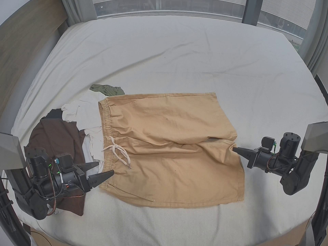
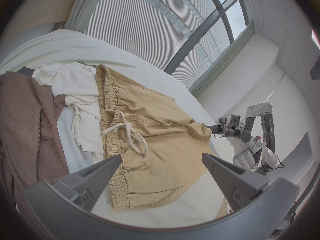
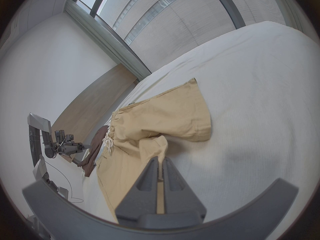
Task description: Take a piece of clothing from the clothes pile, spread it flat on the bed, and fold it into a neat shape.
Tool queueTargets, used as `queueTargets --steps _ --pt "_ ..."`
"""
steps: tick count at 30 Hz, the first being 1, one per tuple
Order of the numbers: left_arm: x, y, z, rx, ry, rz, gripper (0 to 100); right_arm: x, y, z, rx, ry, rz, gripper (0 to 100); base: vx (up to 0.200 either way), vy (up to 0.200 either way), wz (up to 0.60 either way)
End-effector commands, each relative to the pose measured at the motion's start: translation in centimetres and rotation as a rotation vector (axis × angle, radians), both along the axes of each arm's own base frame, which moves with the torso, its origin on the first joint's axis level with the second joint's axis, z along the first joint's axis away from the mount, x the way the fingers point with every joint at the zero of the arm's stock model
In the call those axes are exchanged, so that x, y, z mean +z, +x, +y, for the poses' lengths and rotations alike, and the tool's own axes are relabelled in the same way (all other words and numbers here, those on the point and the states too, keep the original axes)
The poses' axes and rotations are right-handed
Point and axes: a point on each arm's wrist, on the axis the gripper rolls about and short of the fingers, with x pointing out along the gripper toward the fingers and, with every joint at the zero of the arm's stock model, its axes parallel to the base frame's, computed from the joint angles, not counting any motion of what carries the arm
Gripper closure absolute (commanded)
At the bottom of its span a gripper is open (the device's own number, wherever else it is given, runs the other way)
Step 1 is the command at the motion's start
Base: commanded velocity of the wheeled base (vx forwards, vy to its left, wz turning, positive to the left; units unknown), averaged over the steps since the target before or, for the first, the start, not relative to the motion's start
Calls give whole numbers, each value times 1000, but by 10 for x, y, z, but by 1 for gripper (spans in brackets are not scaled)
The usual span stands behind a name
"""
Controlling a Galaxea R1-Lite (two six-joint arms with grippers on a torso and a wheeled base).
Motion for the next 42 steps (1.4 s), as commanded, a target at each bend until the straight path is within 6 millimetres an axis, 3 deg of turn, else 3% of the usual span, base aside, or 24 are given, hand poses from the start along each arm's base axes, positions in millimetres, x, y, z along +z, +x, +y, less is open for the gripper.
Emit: queueTargets --steps 1,8,30,31,37,42 --pt "-1 0 0 -1 0 6 0 -2 6 -5 -21 -1 -9 100 0 0 0" --pt "-1 0 0 -1 0 6 0 -12 15 -2 -50 -11 -9 100 0 0 0" --pt "-2 0 0 -1 0 8 0 -7 24 -3 -77 -15 -49 100 0 0 0" --pt "-2 0 0 -2 1 8 0 -6 24 -3 -77 -15 -51 0 0 0 0" --pt "-2 -1 0 -1 3 10 0 2 27 -8 -105 -15 -85 0 0 0 0" --pt "-6 -1 1 -6 28 3 0 23 24 -18 -132 -9 -144 0 0 0 0"
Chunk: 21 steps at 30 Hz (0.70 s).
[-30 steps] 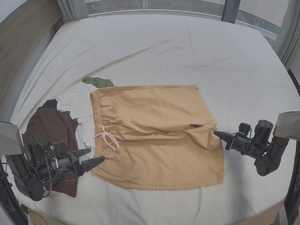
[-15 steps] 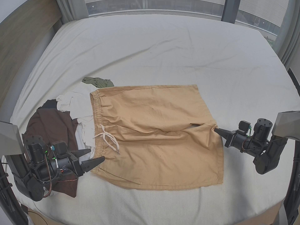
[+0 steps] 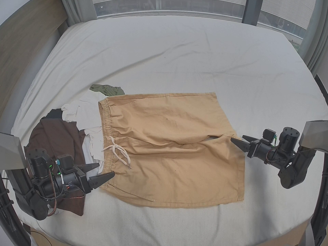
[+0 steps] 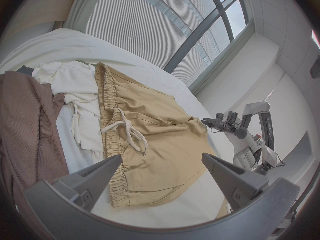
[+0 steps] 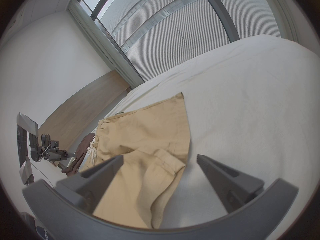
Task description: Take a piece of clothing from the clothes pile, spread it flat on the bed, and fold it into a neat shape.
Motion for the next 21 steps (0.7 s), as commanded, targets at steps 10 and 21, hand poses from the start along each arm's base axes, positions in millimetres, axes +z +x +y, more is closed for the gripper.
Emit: queueTargets --steps 10,21 --pt "-6 0 2 -1 23 8 0 34 -18 10 36 6 -74 0 0 0 0" --pt "-8 -3 2 -1 24 19 0 5 -35 38 128 -7 57 0 0 0 0"
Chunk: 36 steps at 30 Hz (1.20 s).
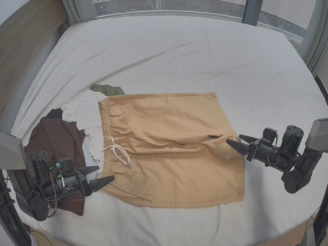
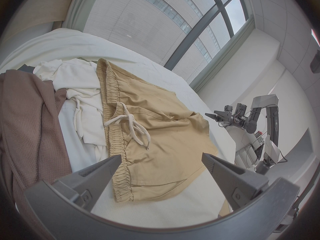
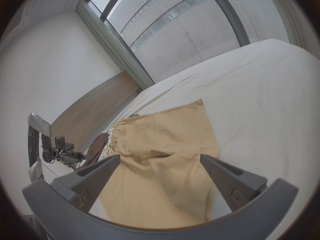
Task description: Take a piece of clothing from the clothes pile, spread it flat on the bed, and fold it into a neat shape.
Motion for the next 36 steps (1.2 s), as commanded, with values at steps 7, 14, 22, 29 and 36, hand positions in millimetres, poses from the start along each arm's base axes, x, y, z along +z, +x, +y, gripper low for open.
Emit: queueTargets --steps 7,14,22,29,36 --pt "-1 0 0 0 0 6 0 -34 2 9 25 -21 103 0 0 0 0" --pt "-2 -1 0 0 0 9 0 -35 7 5 9 -18 94 0 0 0 0" --pt "-5 -1 0 0 1 23 0 -22 10 -3 -16 -10 49 0 0 0 0" --pt "-6 -3 -1 -3 1 36 0 11 3 -8 -25 4 -32 0 0 0 0" --pt "-11 -3 0 0 0 60 0 14 -2 -2 -5 4 -26 0 0 0 0"
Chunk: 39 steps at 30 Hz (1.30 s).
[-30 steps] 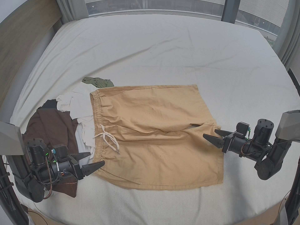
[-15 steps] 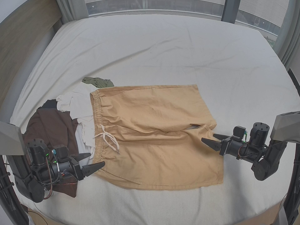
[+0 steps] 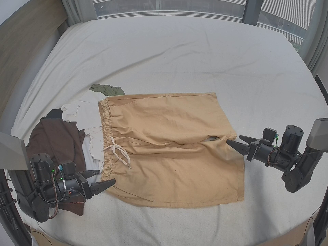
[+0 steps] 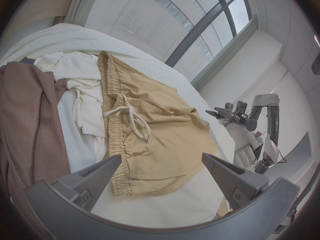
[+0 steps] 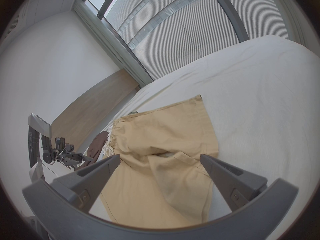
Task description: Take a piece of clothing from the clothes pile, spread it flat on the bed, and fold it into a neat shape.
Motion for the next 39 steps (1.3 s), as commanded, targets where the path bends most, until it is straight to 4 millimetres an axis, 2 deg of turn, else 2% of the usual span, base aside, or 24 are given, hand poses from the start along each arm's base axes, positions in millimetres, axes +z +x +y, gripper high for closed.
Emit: queueTargets --steps 1,6,16,39 --pt "-3 -1 0 3 -2 21 0 8 -3 2 8 4 -24 0 0 0 0" --pt "-4 -2 1 5 -3 29 0 8 -3 2 8 4 -24 0 0 0 0" --pt "-30 -1 14 65 -1 141 0 7 -3 4 12 3 -18 0 0 0 0" --pt "-49 8 11 56 4 191 0 7 -3 5 17 4 -24 0 0 0 0"
